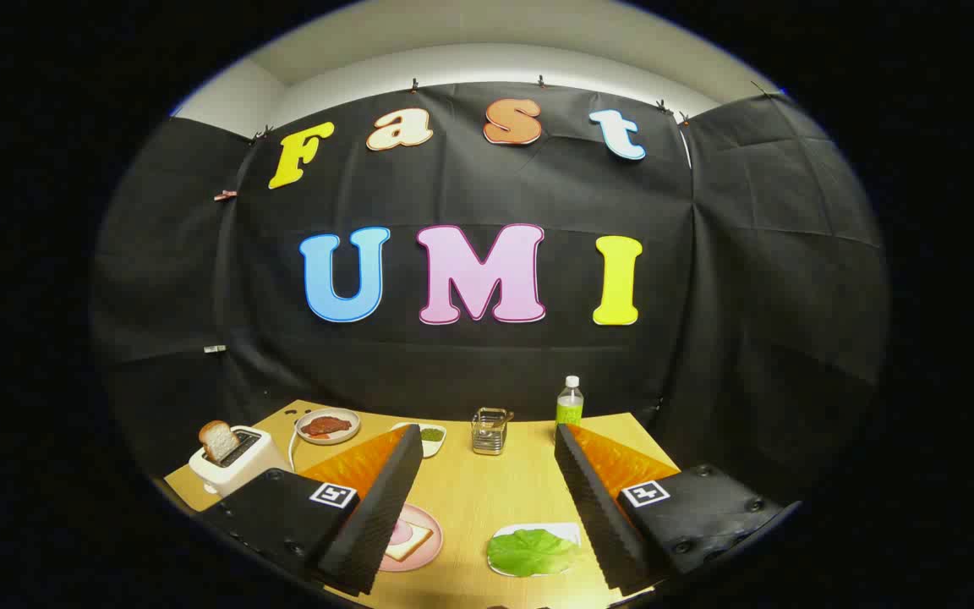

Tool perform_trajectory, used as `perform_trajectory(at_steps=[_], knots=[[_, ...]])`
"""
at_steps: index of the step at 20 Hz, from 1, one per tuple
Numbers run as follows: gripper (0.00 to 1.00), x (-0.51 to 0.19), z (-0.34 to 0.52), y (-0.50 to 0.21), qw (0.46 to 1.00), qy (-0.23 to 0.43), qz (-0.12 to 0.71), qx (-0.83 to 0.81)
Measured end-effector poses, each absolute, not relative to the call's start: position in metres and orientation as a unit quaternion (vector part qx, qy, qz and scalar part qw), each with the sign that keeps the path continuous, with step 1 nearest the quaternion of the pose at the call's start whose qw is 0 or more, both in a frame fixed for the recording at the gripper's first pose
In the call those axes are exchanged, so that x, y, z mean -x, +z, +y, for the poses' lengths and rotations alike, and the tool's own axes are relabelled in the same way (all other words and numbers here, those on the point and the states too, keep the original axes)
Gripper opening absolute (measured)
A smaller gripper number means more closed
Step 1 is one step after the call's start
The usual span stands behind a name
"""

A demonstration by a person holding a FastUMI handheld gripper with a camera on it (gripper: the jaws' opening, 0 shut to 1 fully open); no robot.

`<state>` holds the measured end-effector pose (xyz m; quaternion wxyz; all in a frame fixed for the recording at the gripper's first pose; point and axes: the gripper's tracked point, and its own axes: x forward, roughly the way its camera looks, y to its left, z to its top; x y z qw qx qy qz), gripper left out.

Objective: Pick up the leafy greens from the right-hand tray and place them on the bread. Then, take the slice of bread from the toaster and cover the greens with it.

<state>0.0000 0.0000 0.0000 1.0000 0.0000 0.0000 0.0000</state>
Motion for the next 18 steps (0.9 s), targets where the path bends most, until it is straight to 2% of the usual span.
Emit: perform_trajectory(at_steps=[18], knots=[[0.98,0.015,0.03,-0.02,0.998,-0.043,0.035,-0.002]])
